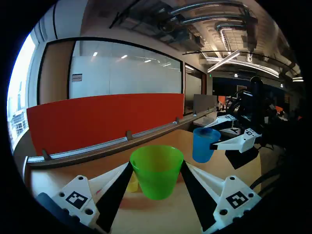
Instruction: Pour water
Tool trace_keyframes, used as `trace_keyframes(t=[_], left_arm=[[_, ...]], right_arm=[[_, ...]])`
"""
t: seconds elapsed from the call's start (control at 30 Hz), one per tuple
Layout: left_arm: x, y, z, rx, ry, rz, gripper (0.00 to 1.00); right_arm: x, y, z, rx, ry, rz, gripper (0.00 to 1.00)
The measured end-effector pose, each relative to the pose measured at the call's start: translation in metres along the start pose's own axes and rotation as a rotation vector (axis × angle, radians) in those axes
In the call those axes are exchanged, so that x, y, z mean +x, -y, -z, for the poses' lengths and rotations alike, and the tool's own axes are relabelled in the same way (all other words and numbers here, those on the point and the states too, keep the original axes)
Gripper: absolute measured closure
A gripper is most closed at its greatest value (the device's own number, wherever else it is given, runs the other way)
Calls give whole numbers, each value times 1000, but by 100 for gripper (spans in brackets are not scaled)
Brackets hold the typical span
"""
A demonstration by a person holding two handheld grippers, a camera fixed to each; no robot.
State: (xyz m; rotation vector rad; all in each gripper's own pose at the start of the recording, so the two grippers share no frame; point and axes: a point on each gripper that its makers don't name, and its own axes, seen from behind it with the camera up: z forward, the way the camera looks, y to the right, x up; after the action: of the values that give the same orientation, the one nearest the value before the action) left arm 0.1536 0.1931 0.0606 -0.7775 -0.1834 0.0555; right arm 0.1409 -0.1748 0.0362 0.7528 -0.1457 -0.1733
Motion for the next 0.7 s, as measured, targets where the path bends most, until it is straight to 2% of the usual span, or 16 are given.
trace_keyframes(t=[0.33, 0.7], left_arm=[[-4, -7, 0, -16, 7, 1, 13], [-15, -19, 2, -43, 27, -9, 13]], right_arm=[[8, -1, 0, -1, -18, 10, 9], [29, 1, -1, -4, -43, 119, 9]])
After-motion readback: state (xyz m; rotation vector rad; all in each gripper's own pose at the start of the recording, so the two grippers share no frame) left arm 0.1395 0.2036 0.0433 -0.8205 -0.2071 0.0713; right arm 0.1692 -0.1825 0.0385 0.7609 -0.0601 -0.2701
